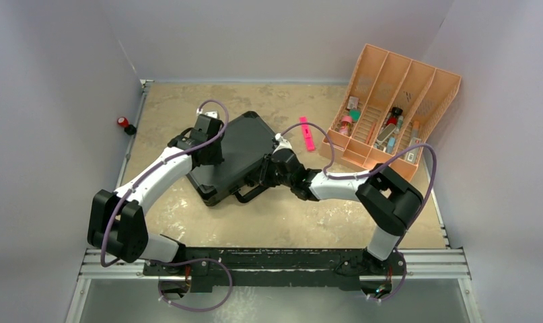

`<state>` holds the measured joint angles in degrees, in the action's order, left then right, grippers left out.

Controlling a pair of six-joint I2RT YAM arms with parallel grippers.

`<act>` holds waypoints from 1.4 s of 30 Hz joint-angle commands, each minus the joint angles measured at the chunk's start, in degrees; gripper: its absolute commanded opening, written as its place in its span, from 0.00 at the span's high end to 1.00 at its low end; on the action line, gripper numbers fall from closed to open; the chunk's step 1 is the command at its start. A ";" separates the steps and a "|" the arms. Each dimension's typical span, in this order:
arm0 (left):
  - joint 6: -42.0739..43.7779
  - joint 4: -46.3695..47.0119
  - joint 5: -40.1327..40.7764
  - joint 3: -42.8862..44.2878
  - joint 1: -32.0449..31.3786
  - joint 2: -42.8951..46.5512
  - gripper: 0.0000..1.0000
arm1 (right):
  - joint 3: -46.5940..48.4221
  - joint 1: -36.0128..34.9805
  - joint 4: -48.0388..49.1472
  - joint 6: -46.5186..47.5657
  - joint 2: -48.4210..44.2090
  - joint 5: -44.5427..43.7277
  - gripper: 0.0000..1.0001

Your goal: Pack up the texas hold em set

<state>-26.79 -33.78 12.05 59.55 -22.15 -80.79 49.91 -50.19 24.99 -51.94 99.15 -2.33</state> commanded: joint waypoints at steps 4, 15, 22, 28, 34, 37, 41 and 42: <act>1.40 -0.53 -0.57 -1.46 0.28 -2.33 0.86 | 4.83 -0.59 -4.63 0.01 3.66 -0.92 0.87; 1.75 0.03 -1.00 -1.69 0.32 -2.46 0.86 | 1.99 -1.07 -2.15 0.34 -3.00 -2.75 0.69; 1.95 0.08 -1.04 -1.73 0.35 -2.43 0.86 | -2.64 -1.30 1.24 -0.89 -6.68 -4.93 0.62; 1.95 0.06 -0.97 -1.76 0.30 -2.62 0.86 | -1.29 -1.34 0.66 -1.28 -3.50 -3.18 0.71; 1.97 -0.03 -0.76 -1.82 0.31 -2.85 0.86 | 0.84 -1.39 -2.39 -1.66 -0.97 -3.96 0.83; 2.04 -0.04 -0.89 -1.71 0.33 -3.05 0.86 | 1.55 -1.40 -2.33 -1.11 -0.21 -3.76 0.82; 2.11 -0.09 -0.89 -1.74 0.28 -3.14 0.86 | 3.64 -1.33 -3.51 -0.40 1.54 -3.39 0.75; 2.09 -0.07 -0.88 -1.78 0.35 -3.14 0.86 | 4.10 -1.39 -3.81 -0.24 2.06 -3.40 0.74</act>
<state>-25.82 -31.44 11.55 59.53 -22.15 -81.54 49.98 -51.11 21.71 -52.88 99.92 -5.02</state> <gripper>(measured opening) 0.139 0.236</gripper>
